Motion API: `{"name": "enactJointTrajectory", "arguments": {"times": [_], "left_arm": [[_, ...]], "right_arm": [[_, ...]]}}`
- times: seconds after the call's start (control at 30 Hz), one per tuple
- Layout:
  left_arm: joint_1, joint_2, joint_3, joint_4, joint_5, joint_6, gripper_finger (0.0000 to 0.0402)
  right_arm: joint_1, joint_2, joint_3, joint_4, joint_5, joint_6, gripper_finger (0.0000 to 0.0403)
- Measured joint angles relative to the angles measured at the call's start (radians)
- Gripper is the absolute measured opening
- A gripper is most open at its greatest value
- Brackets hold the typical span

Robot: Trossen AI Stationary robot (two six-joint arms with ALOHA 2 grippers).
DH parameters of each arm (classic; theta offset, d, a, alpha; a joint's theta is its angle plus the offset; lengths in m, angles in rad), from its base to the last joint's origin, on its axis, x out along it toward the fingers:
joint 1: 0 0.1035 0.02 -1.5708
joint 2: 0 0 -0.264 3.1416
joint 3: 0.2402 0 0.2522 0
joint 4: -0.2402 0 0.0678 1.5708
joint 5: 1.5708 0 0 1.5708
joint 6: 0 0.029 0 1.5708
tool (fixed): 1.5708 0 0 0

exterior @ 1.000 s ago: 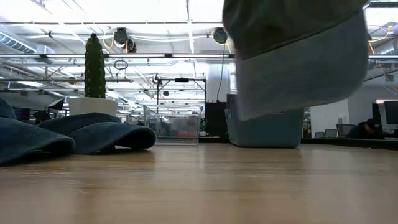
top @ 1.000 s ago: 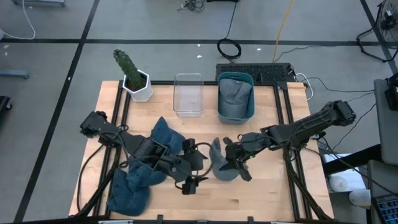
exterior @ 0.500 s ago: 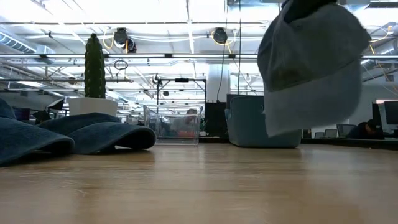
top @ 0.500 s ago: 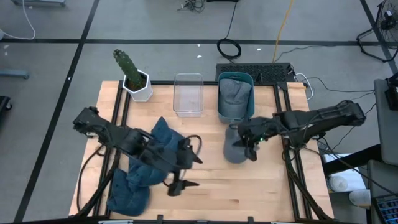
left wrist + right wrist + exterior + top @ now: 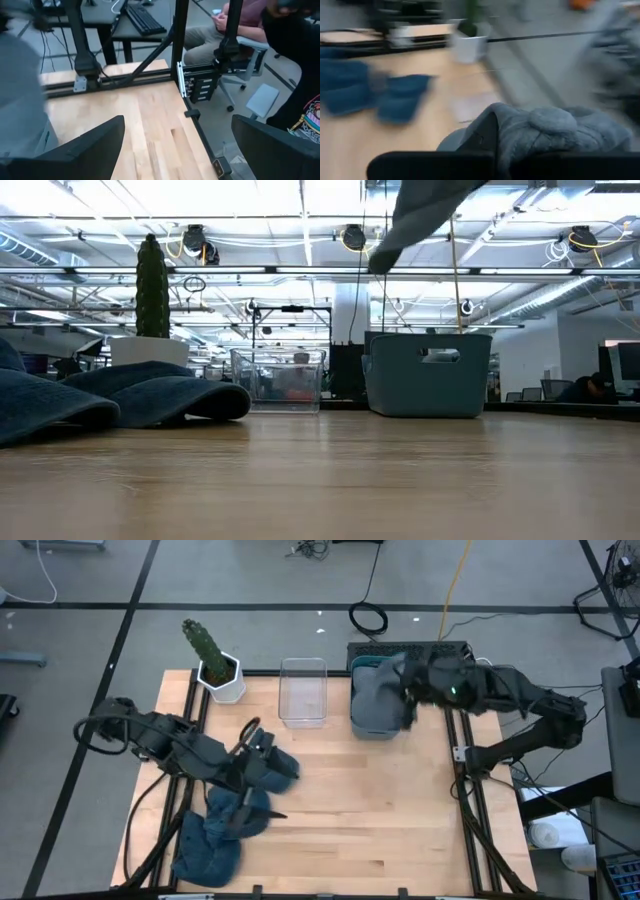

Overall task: Pick & Place hat
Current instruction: Put the gray cap into the blue bin

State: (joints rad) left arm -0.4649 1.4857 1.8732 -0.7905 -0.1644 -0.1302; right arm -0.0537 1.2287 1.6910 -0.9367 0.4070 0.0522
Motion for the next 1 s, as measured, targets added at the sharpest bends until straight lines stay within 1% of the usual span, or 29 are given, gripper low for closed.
{"name": "enactJointTrajectory", "arguments": {"times": [0.17, 0.3, 0.37, 0.43, 0.6, 0.7, 0.77, 0.8, 0.87, 1.0], "left_arm": [[0.002, -0.016, 0.0, 0.0, -0.001, -0.01, 0.0367], [0.002, -0.015, 0.0, 0.031, -0.001, -0.005, 0.0363], [0.002, -0.015, 0.0, 0.047, -0.001, -0.006, 0.0364], [0.006, -0.015, 0.0, 0.048, -0.001, -0.004, 0.0368], [0.015, -0.015, 0.0, 0.048, -0.002, -0.004, 0.0374], [0.014, -0.015, 0.0, 0.048, -0.001, -0.004, 0.0371], [0.014, -0.015, 0.0, 0.048, -0.001, -0.004, 0.0367], [0.014, -0.015, 0.0, 0.048, -0.001, -0.004, 0.0365], [0.015, -0.015, 0.0, 0.048, -0.001, -0.004, 0.0362], [0.016, -0.015, 0.0, 0.048, -0.001, -0.004, 0.0363]], "right_arm": [[-0.146, 0.037, 0.018, 0.018, 0.168, -0.168, 0.0], [-0.252, 0.087, 0.018, 0.029, 0.272, -0.286, 0.0], [-0.292, 0.117, 0.017, 0.059, 0.275, -0.365, 0.0], [-0.317, 0.145, 0.017, 0.126, 0.276, -0.475, 0.0], [-0.373, 0.217, 0.017, 0.392, 0.272, -0.837, 0.0], [-0.407, 0.253, 0.017, 0.498, 0.258, -1.028, 0.0], [-0.422, 0.268, 0.017, 0.49, 0.175, -1.082, 0.0], [-0.43, 0.271, 0.017, 0.467, 0.105, -1.078, 0.0], [-0.445, 0.273, 0.016, 0.429, -0.057, -1.01, 0.0], [-0.489, 0.259, 0.016, 0.378, -0.418, -0.812, 0.0]]}}
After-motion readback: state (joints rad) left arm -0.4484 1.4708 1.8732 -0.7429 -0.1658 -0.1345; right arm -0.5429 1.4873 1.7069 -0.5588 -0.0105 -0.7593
